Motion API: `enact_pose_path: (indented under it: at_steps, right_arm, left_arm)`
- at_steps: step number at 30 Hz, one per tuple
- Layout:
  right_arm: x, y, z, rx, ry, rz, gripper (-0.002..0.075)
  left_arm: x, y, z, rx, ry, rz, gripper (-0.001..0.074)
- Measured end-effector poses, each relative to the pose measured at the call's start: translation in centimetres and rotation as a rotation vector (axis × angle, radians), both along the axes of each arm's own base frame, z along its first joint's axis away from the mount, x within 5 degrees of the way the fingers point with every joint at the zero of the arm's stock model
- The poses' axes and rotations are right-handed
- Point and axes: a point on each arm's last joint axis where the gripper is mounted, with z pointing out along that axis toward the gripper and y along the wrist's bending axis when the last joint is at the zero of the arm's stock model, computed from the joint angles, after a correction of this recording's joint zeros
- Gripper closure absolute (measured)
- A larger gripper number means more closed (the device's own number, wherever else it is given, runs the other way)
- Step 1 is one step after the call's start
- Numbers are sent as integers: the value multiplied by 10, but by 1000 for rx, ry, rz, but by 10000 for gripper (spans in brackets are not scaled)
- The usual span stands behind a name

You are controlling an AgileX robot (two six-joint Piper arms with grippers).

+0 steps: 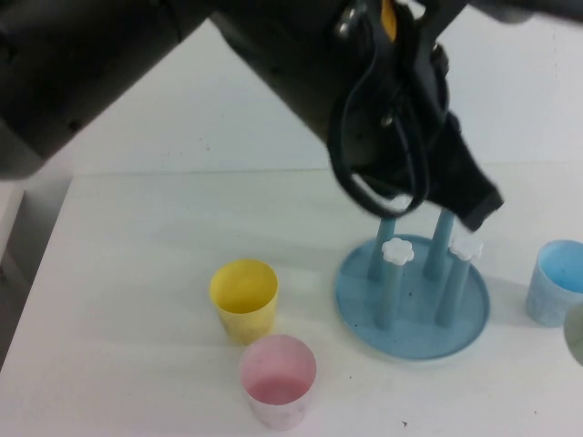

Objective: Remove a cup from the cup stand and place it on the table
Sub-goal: Place the cup on the table

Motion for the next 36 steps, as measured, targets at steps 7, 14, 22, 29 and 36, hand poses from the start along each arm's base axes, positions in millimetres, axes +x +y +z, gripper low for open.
enact_pose_path:
  at_steps: [7, 14, 22, 29, 36]
  right_arm:
    - [30, 33, -39, -96, 69, 117, 699]
    - [56, 52, -83, -279, 190, 153, 699]
    - [74, 56, -120, -345, 250, 164, 700]
    - [80, 58, -124, -336, 242, 122, 666]
    - [81, 59, -118, -313, 215, 73, 470]
  left_arm:
    - [-30, 34, -21, 124, -11, -34, 727]
    - [-58, 72, -30, 140, 8, -16, 727]
    - [-77, 96, -27, 103, 14, 21, 727]
    - [-81, 101, -23, 82, 10, 34, 728]
    - [-84, 110, -17, 65, -19, 83, 728]
